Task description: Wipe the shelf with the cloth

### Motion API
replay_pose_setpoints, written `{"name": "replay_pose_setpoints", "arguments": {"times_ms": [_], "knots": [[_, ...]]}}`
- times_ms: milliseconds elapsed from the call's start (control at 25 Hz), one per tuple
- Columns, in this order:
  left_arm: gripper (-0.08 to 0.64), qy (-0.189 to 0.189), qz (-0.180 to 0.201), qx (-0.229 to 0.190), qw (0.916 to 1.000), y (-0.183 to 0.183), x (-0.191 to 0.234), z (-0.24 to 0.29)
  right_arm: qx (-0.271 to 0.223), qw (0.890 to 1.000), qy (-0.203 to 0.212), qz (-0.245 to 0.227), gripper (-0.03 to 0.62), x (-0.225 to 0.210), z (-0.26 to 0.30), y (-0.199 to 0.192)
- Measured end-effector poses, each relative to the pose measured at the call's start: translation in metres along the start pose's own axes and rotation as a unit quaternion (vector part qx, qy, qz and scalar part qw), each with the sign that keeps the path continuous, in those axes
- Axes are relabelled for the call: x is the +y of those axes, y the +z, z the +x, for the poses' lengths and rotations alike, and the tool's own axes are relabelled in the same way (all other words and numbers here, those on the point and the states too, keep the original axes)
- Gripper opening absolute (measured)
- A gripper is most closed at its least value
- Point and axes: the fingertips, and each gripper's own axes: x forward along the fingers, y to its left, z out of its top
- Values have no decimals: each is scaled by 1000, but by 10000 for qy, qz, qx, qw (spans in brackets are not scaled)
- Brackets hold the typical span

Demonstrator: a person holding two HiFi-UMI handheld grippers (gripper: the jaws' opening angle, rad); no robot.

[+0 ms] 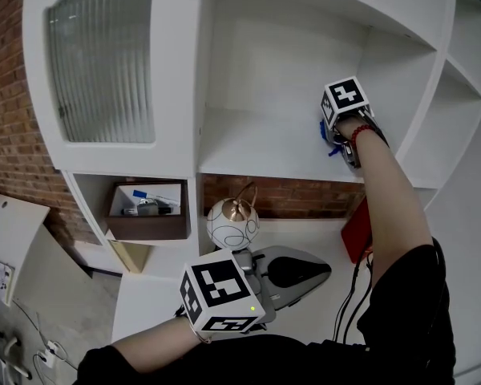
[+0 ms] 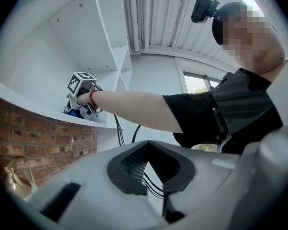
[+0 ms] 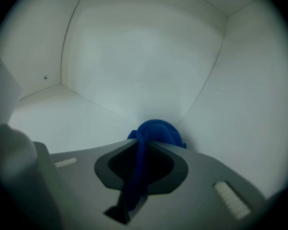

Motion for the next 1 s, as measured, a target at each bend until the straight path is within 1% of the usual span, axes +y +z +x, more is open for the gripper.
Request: {"name": "replay_pose_setpoints", "arguments": {"times_ms": [200, 280, 360, 440, 480, 520, 600, 680, 720, 800, 840, 880, 920, 1000], "knots": [[-2, -40, -62, -43, 10000, -1, -1, -4, 84, 9997, -38, 241, 48, -8, 0, -5], [-2, -59, -72, -67, 9999, 0, -2, -5, 26, 9993, -7, 360, 49, -10, 0, -5], [-2, -61, -52, -99, 9999, 2, -3, -6, -98, 9993, 40, 371, 49, -9, -1, -3], [-2, -61, -40, -151, 9999, 5, -5, -7, -354, 9984, 296, 317, 51, 0, -6, 3], [-2, -65, -46, -183, 9998, 6, -6, -7, -581, 9964, 549, 282, 51, 9, -11, 9], [-2, -75, -57, -219, 9997, 7, -7, -7, -879, 9922, 852, 225, 52, 22, -17, 17], [-2, -112, -70, -296, 9995, 10, -10, -5, -1495, 9781, 1448, 47, 54, 55, -34, 38], [-2, -148, -42, -345, 9993, 13, -15, -4, -1849, 9618, 2012, -174, 52, 94, -53, 56], [-2, -150, -4, -346, 9993, 14, -17, -4, -1953, 9524, 2318, -334, 52, 117, -63, 64], [-2, -99, 105, -314, 9994, 15, -20, -7, -2146, 9294, 2900, -774, 54, 165, -85, 77], [-2, -48, 164, -295, 9994, 15, -20, -9, -2234, 9181, 3118, -998, 54, 187, -95, 81], [-2, 15, 217, -284, 9994, 15, -19, -11, -2289, 9090, 3274, -1187, 54, 208, -102, 85], [-2, 82, 258, -286, 9992, 16, -18, -14, -2296, 9026, 3387, -1334, 55, 226, -106, 87], [-2, 203, 296, -309, 9989, 16, -17, -20, -2201, 8967, 3528, -1515, 55, 256, -106, 87]]}}
